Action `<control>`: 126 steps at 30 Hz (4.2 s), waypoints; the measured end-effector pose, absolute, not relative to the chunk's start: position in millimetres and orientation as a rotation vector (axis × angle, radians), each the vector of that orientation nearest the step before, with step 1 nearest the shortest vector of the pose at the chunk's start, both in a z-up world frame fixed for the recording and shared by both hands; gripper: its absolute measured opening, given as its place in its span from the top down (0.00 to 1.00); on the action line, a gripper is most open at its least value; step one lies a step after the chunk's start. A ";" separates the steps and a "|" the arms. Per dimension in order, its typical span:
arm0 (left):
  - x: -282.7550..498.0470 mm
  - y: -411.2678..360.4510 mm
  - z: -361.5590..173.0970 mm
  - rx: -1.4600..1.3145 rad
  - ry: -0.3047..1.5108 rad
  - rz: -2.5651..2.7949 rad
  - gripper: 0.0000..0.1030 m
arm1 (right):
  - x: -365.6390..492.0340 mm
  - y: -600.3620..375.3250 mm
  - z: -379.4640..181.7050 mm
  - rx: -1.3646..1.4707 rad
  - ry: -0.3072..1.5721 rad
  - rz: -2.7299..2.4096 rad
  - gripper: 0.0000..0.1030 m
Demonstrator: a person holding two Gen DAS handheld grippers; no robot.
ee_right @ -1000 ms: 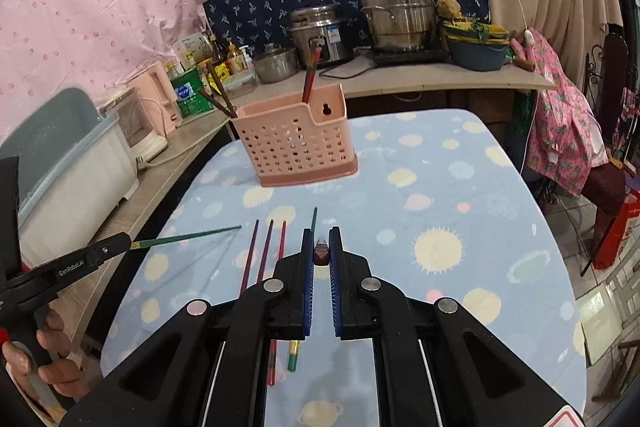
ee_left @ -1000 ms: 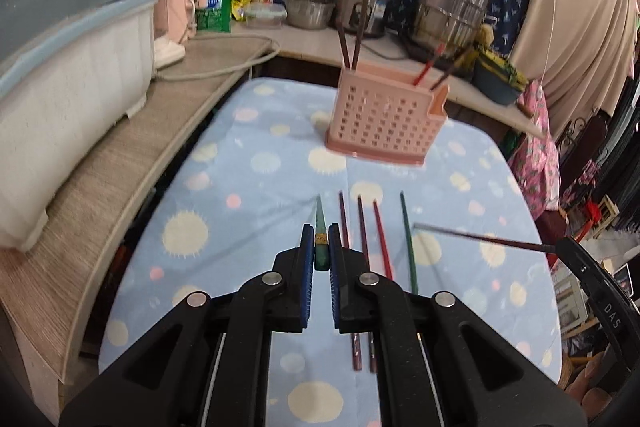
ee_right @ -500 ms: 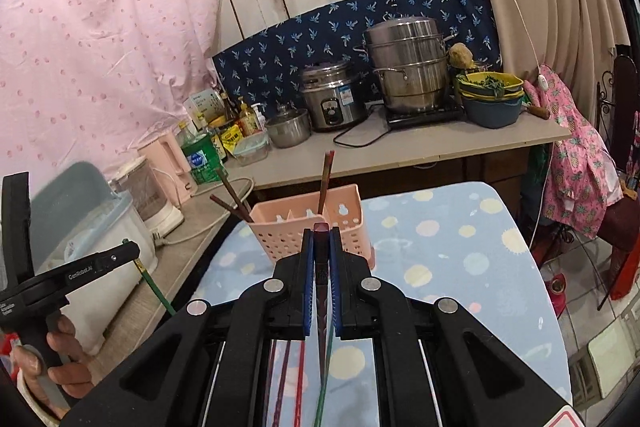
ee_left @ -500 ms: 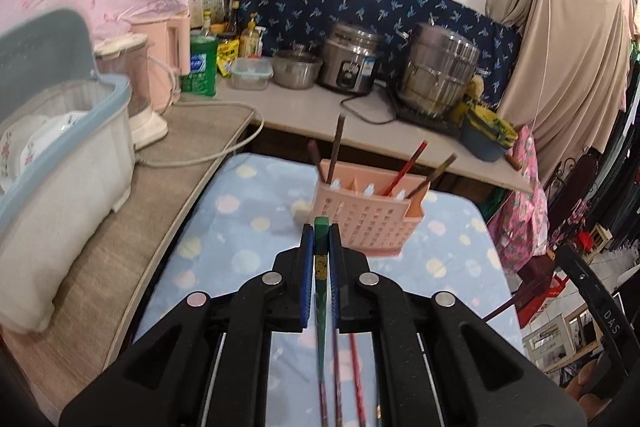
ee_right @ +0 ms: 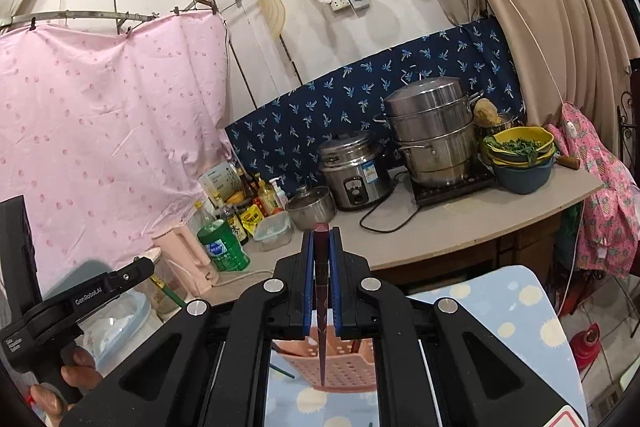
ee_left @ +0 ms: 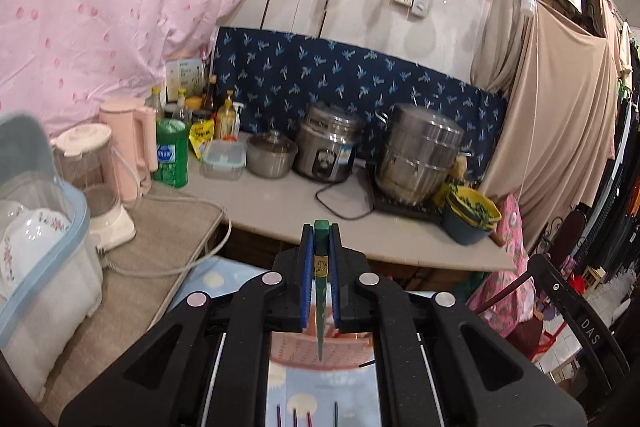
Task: Organize utensils
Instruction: 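Lift both held chopsticks upright and lower them into the pink basket, then open both tools to release the chopsticks in the basket, then move the left tool to a dark red chopstick while the right tool reaches the green chopstick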
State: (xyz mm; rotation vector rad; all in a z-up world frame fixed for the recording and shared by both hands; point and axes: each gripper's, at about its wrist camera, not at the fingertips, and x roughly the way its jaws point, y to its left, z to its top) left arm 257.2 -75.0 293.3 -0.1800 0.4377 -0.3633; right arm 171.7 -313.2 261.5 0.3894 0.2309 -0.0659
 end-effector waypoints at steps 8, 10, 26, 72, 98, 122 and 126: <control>301.4 -96.3 283.4 -0.137 0.417 -0.317 0.93 | 228.7 -323.6 253.6 0.400 0.235 -0.073 0.93; 309.9 -100.9 275.1 -0.130 0.428 -0.317 0.93 | 238.6 -324.2 245.9 0.388 0.255 -0.078 0.93; 334.5 -127.2 203.7 -0.082 0.551 -0.333 0.93 | 279.2 -321.6 175.7 0.391 0.416 -0.068 0.92; 214.2 -75.9 155.8 -0.059 0.635 -0.335 0.59 | 142.3 -281.9 122.9 0.401 0.512 -0.071 0.74; 136.7 -43.3 32.0 0.016 0.901 -0.290 0.59 | 57.2 -223.2 -1.1 0.288 0.800 -0.033 0.74; 105.9 -48.7 -19.5 0.081 1.016 -0.322 0.59 | 52.2 -193.3 -55.2 0.173 0.904 -0.036 0.91; 100.7 -49.1 -24.3 0.084 1.027 -0.330 0.59 | 45.0 -197.9 -56.2 0.174 0.892 -0.042 0.93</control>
